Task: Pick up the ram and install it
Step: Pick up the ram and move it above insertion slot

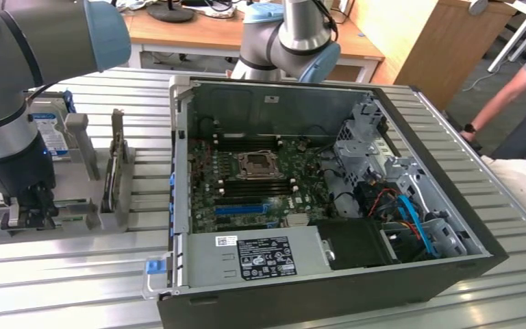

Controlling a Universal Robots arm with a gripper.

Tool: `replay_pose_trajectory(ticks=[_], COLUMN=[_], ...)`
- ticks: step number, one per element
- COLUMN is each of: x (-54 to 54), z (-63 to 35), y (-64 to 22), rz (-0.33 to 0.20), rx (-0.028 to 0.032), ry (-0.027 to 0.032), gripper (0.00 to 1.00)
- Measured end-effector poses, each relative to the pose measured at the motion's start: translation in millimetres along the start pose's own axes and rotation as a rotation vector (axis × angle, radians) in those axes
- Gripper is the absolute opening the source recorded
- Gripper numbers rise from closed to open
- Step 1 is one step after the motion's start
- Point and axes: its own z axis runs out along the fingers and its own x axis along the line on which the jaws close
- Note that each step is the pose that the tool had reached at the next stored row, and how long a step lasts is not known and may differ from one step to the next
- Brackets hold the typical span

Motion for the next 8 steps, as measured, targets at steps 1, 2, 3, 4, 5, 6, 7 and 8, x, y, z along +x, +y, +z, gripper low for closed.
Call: replay_pose_trajectory(ticks=[1, 2, 3, 4, 5, 6, 7, 8], x=[0.0, 0.0, 0.0, 0.0, 0.0, 0.0, 0.0, 0.0], z=[0.0, 0.0, 0.0, 0.0, 0.0, 0.0, 0.0, 0.0], y=[0.0, 0.0, 0.0, 0.0, 0.0, 0.0, 0.0, 0.0], rz=[0.0, 0.0, 0.0, 0.0, 0.0, 0.0, 0.0, 0.0], rx=[0.0, 0.0, 0.0, 0.0, 0.0, 0.0, 0.0, 0.0], ry=[0.0, 0.0, 0.0, 0.0, 0.0, 0.0, 0.0, 0.0], gripper=[0.3, 0.3, 0.3, 0.3, 0.3, 0.3, 0.3, 0.3])
